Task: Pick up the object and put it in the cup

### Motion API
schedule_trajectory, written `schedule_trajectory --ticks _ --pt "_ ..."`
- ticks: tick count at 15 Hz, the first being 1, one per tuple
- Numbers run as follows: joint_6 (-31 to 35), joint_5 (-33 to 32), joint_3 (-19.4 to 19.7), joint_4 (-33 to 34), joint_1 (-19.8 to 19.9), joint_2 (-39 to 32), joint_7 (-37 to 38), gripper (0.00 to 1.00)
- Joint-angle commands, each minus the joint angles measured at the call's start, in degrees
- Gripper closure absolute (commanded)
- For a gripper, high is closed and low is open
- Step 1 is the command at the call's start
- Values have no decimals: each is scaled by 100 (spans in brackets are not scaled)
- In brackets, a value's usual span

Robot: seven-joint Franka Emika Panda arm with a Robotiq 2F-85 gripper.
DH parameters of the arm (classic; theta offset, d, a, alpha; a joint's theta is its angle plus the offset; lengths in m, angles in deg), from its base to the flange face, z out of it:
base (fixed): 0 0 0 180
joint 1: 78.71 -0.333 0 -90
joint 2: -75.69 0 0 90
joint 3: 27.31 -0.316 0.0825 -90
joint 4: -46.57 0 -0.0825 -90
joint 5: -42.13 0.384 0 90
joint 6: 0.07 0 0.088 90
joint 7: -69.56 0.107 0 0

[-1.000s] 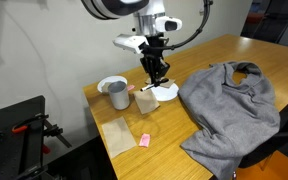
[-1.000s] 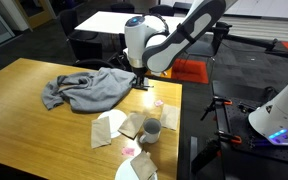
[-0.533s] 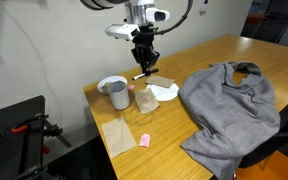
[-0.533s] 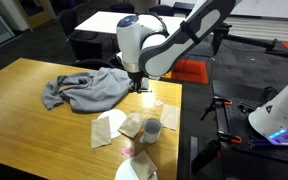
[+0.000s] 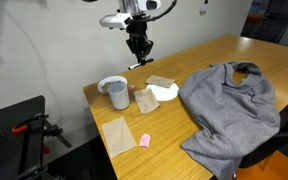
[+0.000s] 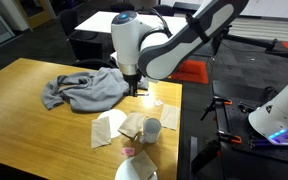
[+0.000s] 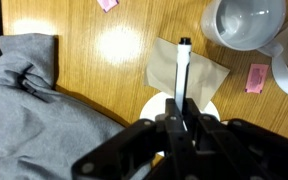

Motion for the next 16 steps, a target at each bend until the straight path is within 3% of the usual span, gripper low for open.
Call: schedule_trajectory --ticks 1,3,4,13,14,16 --pt "-298 -192 26 -35 -124 345 300 97" --pt "-456 -176 -25 -36 -108 433 222 97" --pt "-151 -94 -57 12 -25 213 113 88" --pt "-302 -99 -66 10 -38 314 115 88" --pt "-302 -99 -66 10 -38 314 115 97" --pt "-206 112 -173 22 76 216 -216 97"
